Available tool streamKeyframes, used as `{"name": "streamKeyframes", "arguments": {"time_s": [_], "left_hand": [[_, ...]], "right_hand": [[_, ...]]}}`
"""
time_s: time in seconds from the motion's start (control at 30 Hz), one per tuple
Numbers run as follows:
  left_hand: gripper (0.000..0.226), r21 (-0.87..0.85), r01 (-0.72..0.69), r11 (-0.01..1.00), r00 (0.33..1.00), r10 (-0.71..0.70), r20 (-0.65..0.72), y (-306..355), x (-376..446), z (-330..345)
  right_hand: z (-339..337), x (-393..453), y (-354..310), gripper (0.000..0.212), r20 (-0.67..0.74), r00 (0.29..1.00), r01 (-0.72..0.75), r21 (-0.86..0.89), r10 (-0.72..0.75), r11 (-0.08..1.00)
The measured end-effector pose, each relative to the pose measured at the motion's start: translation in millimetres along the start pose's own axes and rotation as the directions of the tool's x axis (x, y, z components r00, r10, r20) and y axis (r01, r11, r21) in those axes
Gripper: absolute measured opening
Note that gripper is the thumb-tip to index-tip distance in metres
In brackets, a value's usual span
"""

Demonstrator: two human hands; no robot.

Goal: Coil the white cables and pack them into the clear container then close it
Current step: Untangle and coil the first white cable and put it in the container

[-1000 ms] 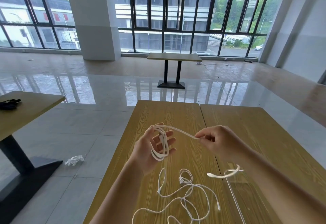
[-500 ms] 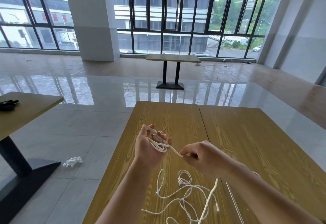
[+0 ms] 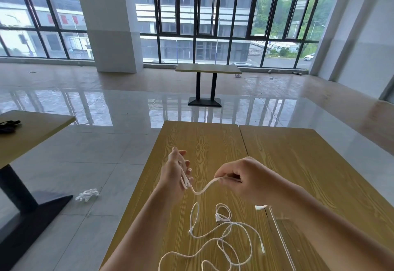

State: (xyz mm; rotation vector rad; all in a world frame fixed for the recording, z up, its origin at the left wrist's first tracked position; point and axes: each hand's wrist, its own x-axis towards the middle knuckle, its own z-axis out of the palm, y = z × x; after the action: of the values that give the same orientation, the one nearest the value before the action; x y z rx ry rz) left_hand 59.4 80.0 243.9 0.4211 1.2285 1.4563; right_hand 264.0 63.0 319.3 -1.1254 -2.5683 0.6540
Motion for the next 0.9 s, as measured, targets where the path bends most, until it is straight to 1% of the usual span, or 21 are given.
{"name": "streamKeyframes", "arguments": {"time_s": [0.13, 0.23, 0.37, 0.5, 0.63, 0.73, 0.8, 0.9], "left_hand": [[0.050, 0.141, 0.016, 0.990, 0.989, -0.037, 0.146, -3.5, -15.4, 17.1], [0.055, 0.176, 0.036, 0.984, 0.961, -0.083, 0.265, -6.4, -20.4, 23.7], [0.060, 0.239, 0.097, 0.966, 0.906, -0.185, 0.380, -10.0, -27.8, 29.7], [0.061, 0.198, 0.213, 0.957, 0.803, -0.286, 0.522, -14.4, -39.4, 32.9], [0.064, 0.168, 0.277, 0.946, 0.718, -0.320, 0.618, -17.2, -42.9, 31.9], [0.065, 0.166, 0.294, 0.941, 0.644, -0.323, 0.693, -17.2, -44.1, 30.2], [0.055, 0.194, 0.261, 0.946, 0.614, -0.318, 0.722, -15.7, -45.6, 28.0], [0.036, 0.259, 0.178, 0.949, 0.608, -0.314, 0.730, -12.1, -49.1, 24.9]], "right_hand": [[-2.9, 6.6, -3.0, 0.017, -0.117, 0.992, 0.038, -0.023, -0.041, 0.999], [-3.9, 10.4, 0.7, 0.015, -0.214, 0.976, 0.045, -0.034, -0.052, 0.998], [-4.7, 12.7, 6.8, 0.010, -0.316, 0.948, 0.033, -0.009, -0.034, 0.999], [-5.0, 13.7, 10.0, 0.006, -0.414, 0.910, 0.019, 0.036, -0.002, 0.999], [-4.8, 12.0, 10.7, 0.008, -0.416, 0.909, 0.011, 0.078, 0.023, 0.997], [-4.9, 10.4, 12.8, 0.010, -0.396, 0.917, -0.001, 0.102, 0.041, 0.995], [-5.5, 9.1, 14.1, 0.009, -0.381, 0.924, -0.003, 0.103, 0.042, 0.995], [-6.5, 7.2, 15.2, 0.008, -0.360, 0.932, -0.002, 0.113, 0.043, 0.994]]}}
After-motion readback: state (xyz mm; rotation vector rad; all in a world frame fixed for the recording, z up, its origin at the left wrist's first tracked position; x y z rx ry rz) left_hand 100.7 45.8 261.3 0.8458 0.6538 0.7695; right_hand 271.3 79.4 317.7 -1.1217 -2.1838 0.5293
